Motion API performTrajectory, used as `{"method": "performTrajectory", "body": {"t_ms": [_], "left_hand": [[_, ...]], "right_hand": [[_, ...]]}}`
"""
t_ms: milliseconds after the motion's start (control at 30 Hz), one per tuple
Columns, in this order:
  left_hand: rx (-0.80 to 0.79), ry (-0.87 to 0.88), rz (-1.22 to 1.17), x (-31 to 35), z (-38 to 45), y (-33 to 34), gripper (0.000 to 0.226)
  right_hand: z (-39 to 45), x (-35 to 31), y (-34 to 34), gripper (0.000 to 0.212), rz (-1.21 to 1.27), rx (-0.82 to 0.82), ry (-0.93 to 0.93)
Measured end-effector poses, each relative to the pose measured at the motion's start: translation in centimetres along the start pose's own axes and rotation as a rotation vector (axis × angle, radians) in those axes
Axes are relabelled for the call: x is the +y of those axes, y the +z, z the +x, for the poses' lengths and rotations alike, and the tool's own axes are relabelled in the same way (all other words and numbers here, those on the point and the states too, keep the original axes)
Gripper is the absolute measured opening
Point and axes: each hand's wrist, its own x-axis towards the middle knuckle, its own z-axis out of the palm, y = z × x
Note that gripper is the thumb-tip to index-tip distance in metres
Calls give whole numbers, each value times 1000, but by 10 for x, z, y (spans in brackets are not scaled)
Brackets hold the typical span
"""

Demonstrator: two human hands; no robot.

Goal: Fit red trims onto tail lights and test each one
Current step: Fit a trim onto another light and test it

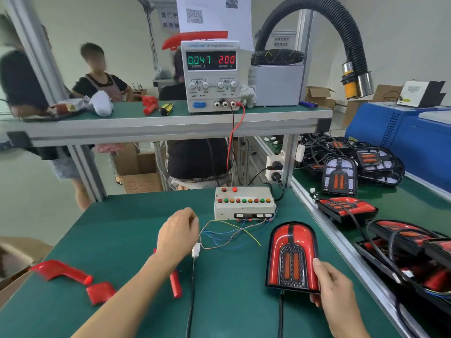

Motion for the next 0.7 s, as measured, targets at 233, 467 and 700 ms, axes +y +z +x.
{"method": "performTrajectory", "body": {"t_ms": [233, 467, 700], "left_hand": [[-317, -209, 207, -25, -17, -8, 44], [-397, -232, -65, -13, -20, 9, 30], [-394, -475, -858, 2, -23, -2, 18]], "right_hand": [[-3, -8, -2, 29, -3, 14, 15], [1, -8, 0, 48, -58, 45, 40], [-15, -17, 15, 41, -178, 421, 28]]}}
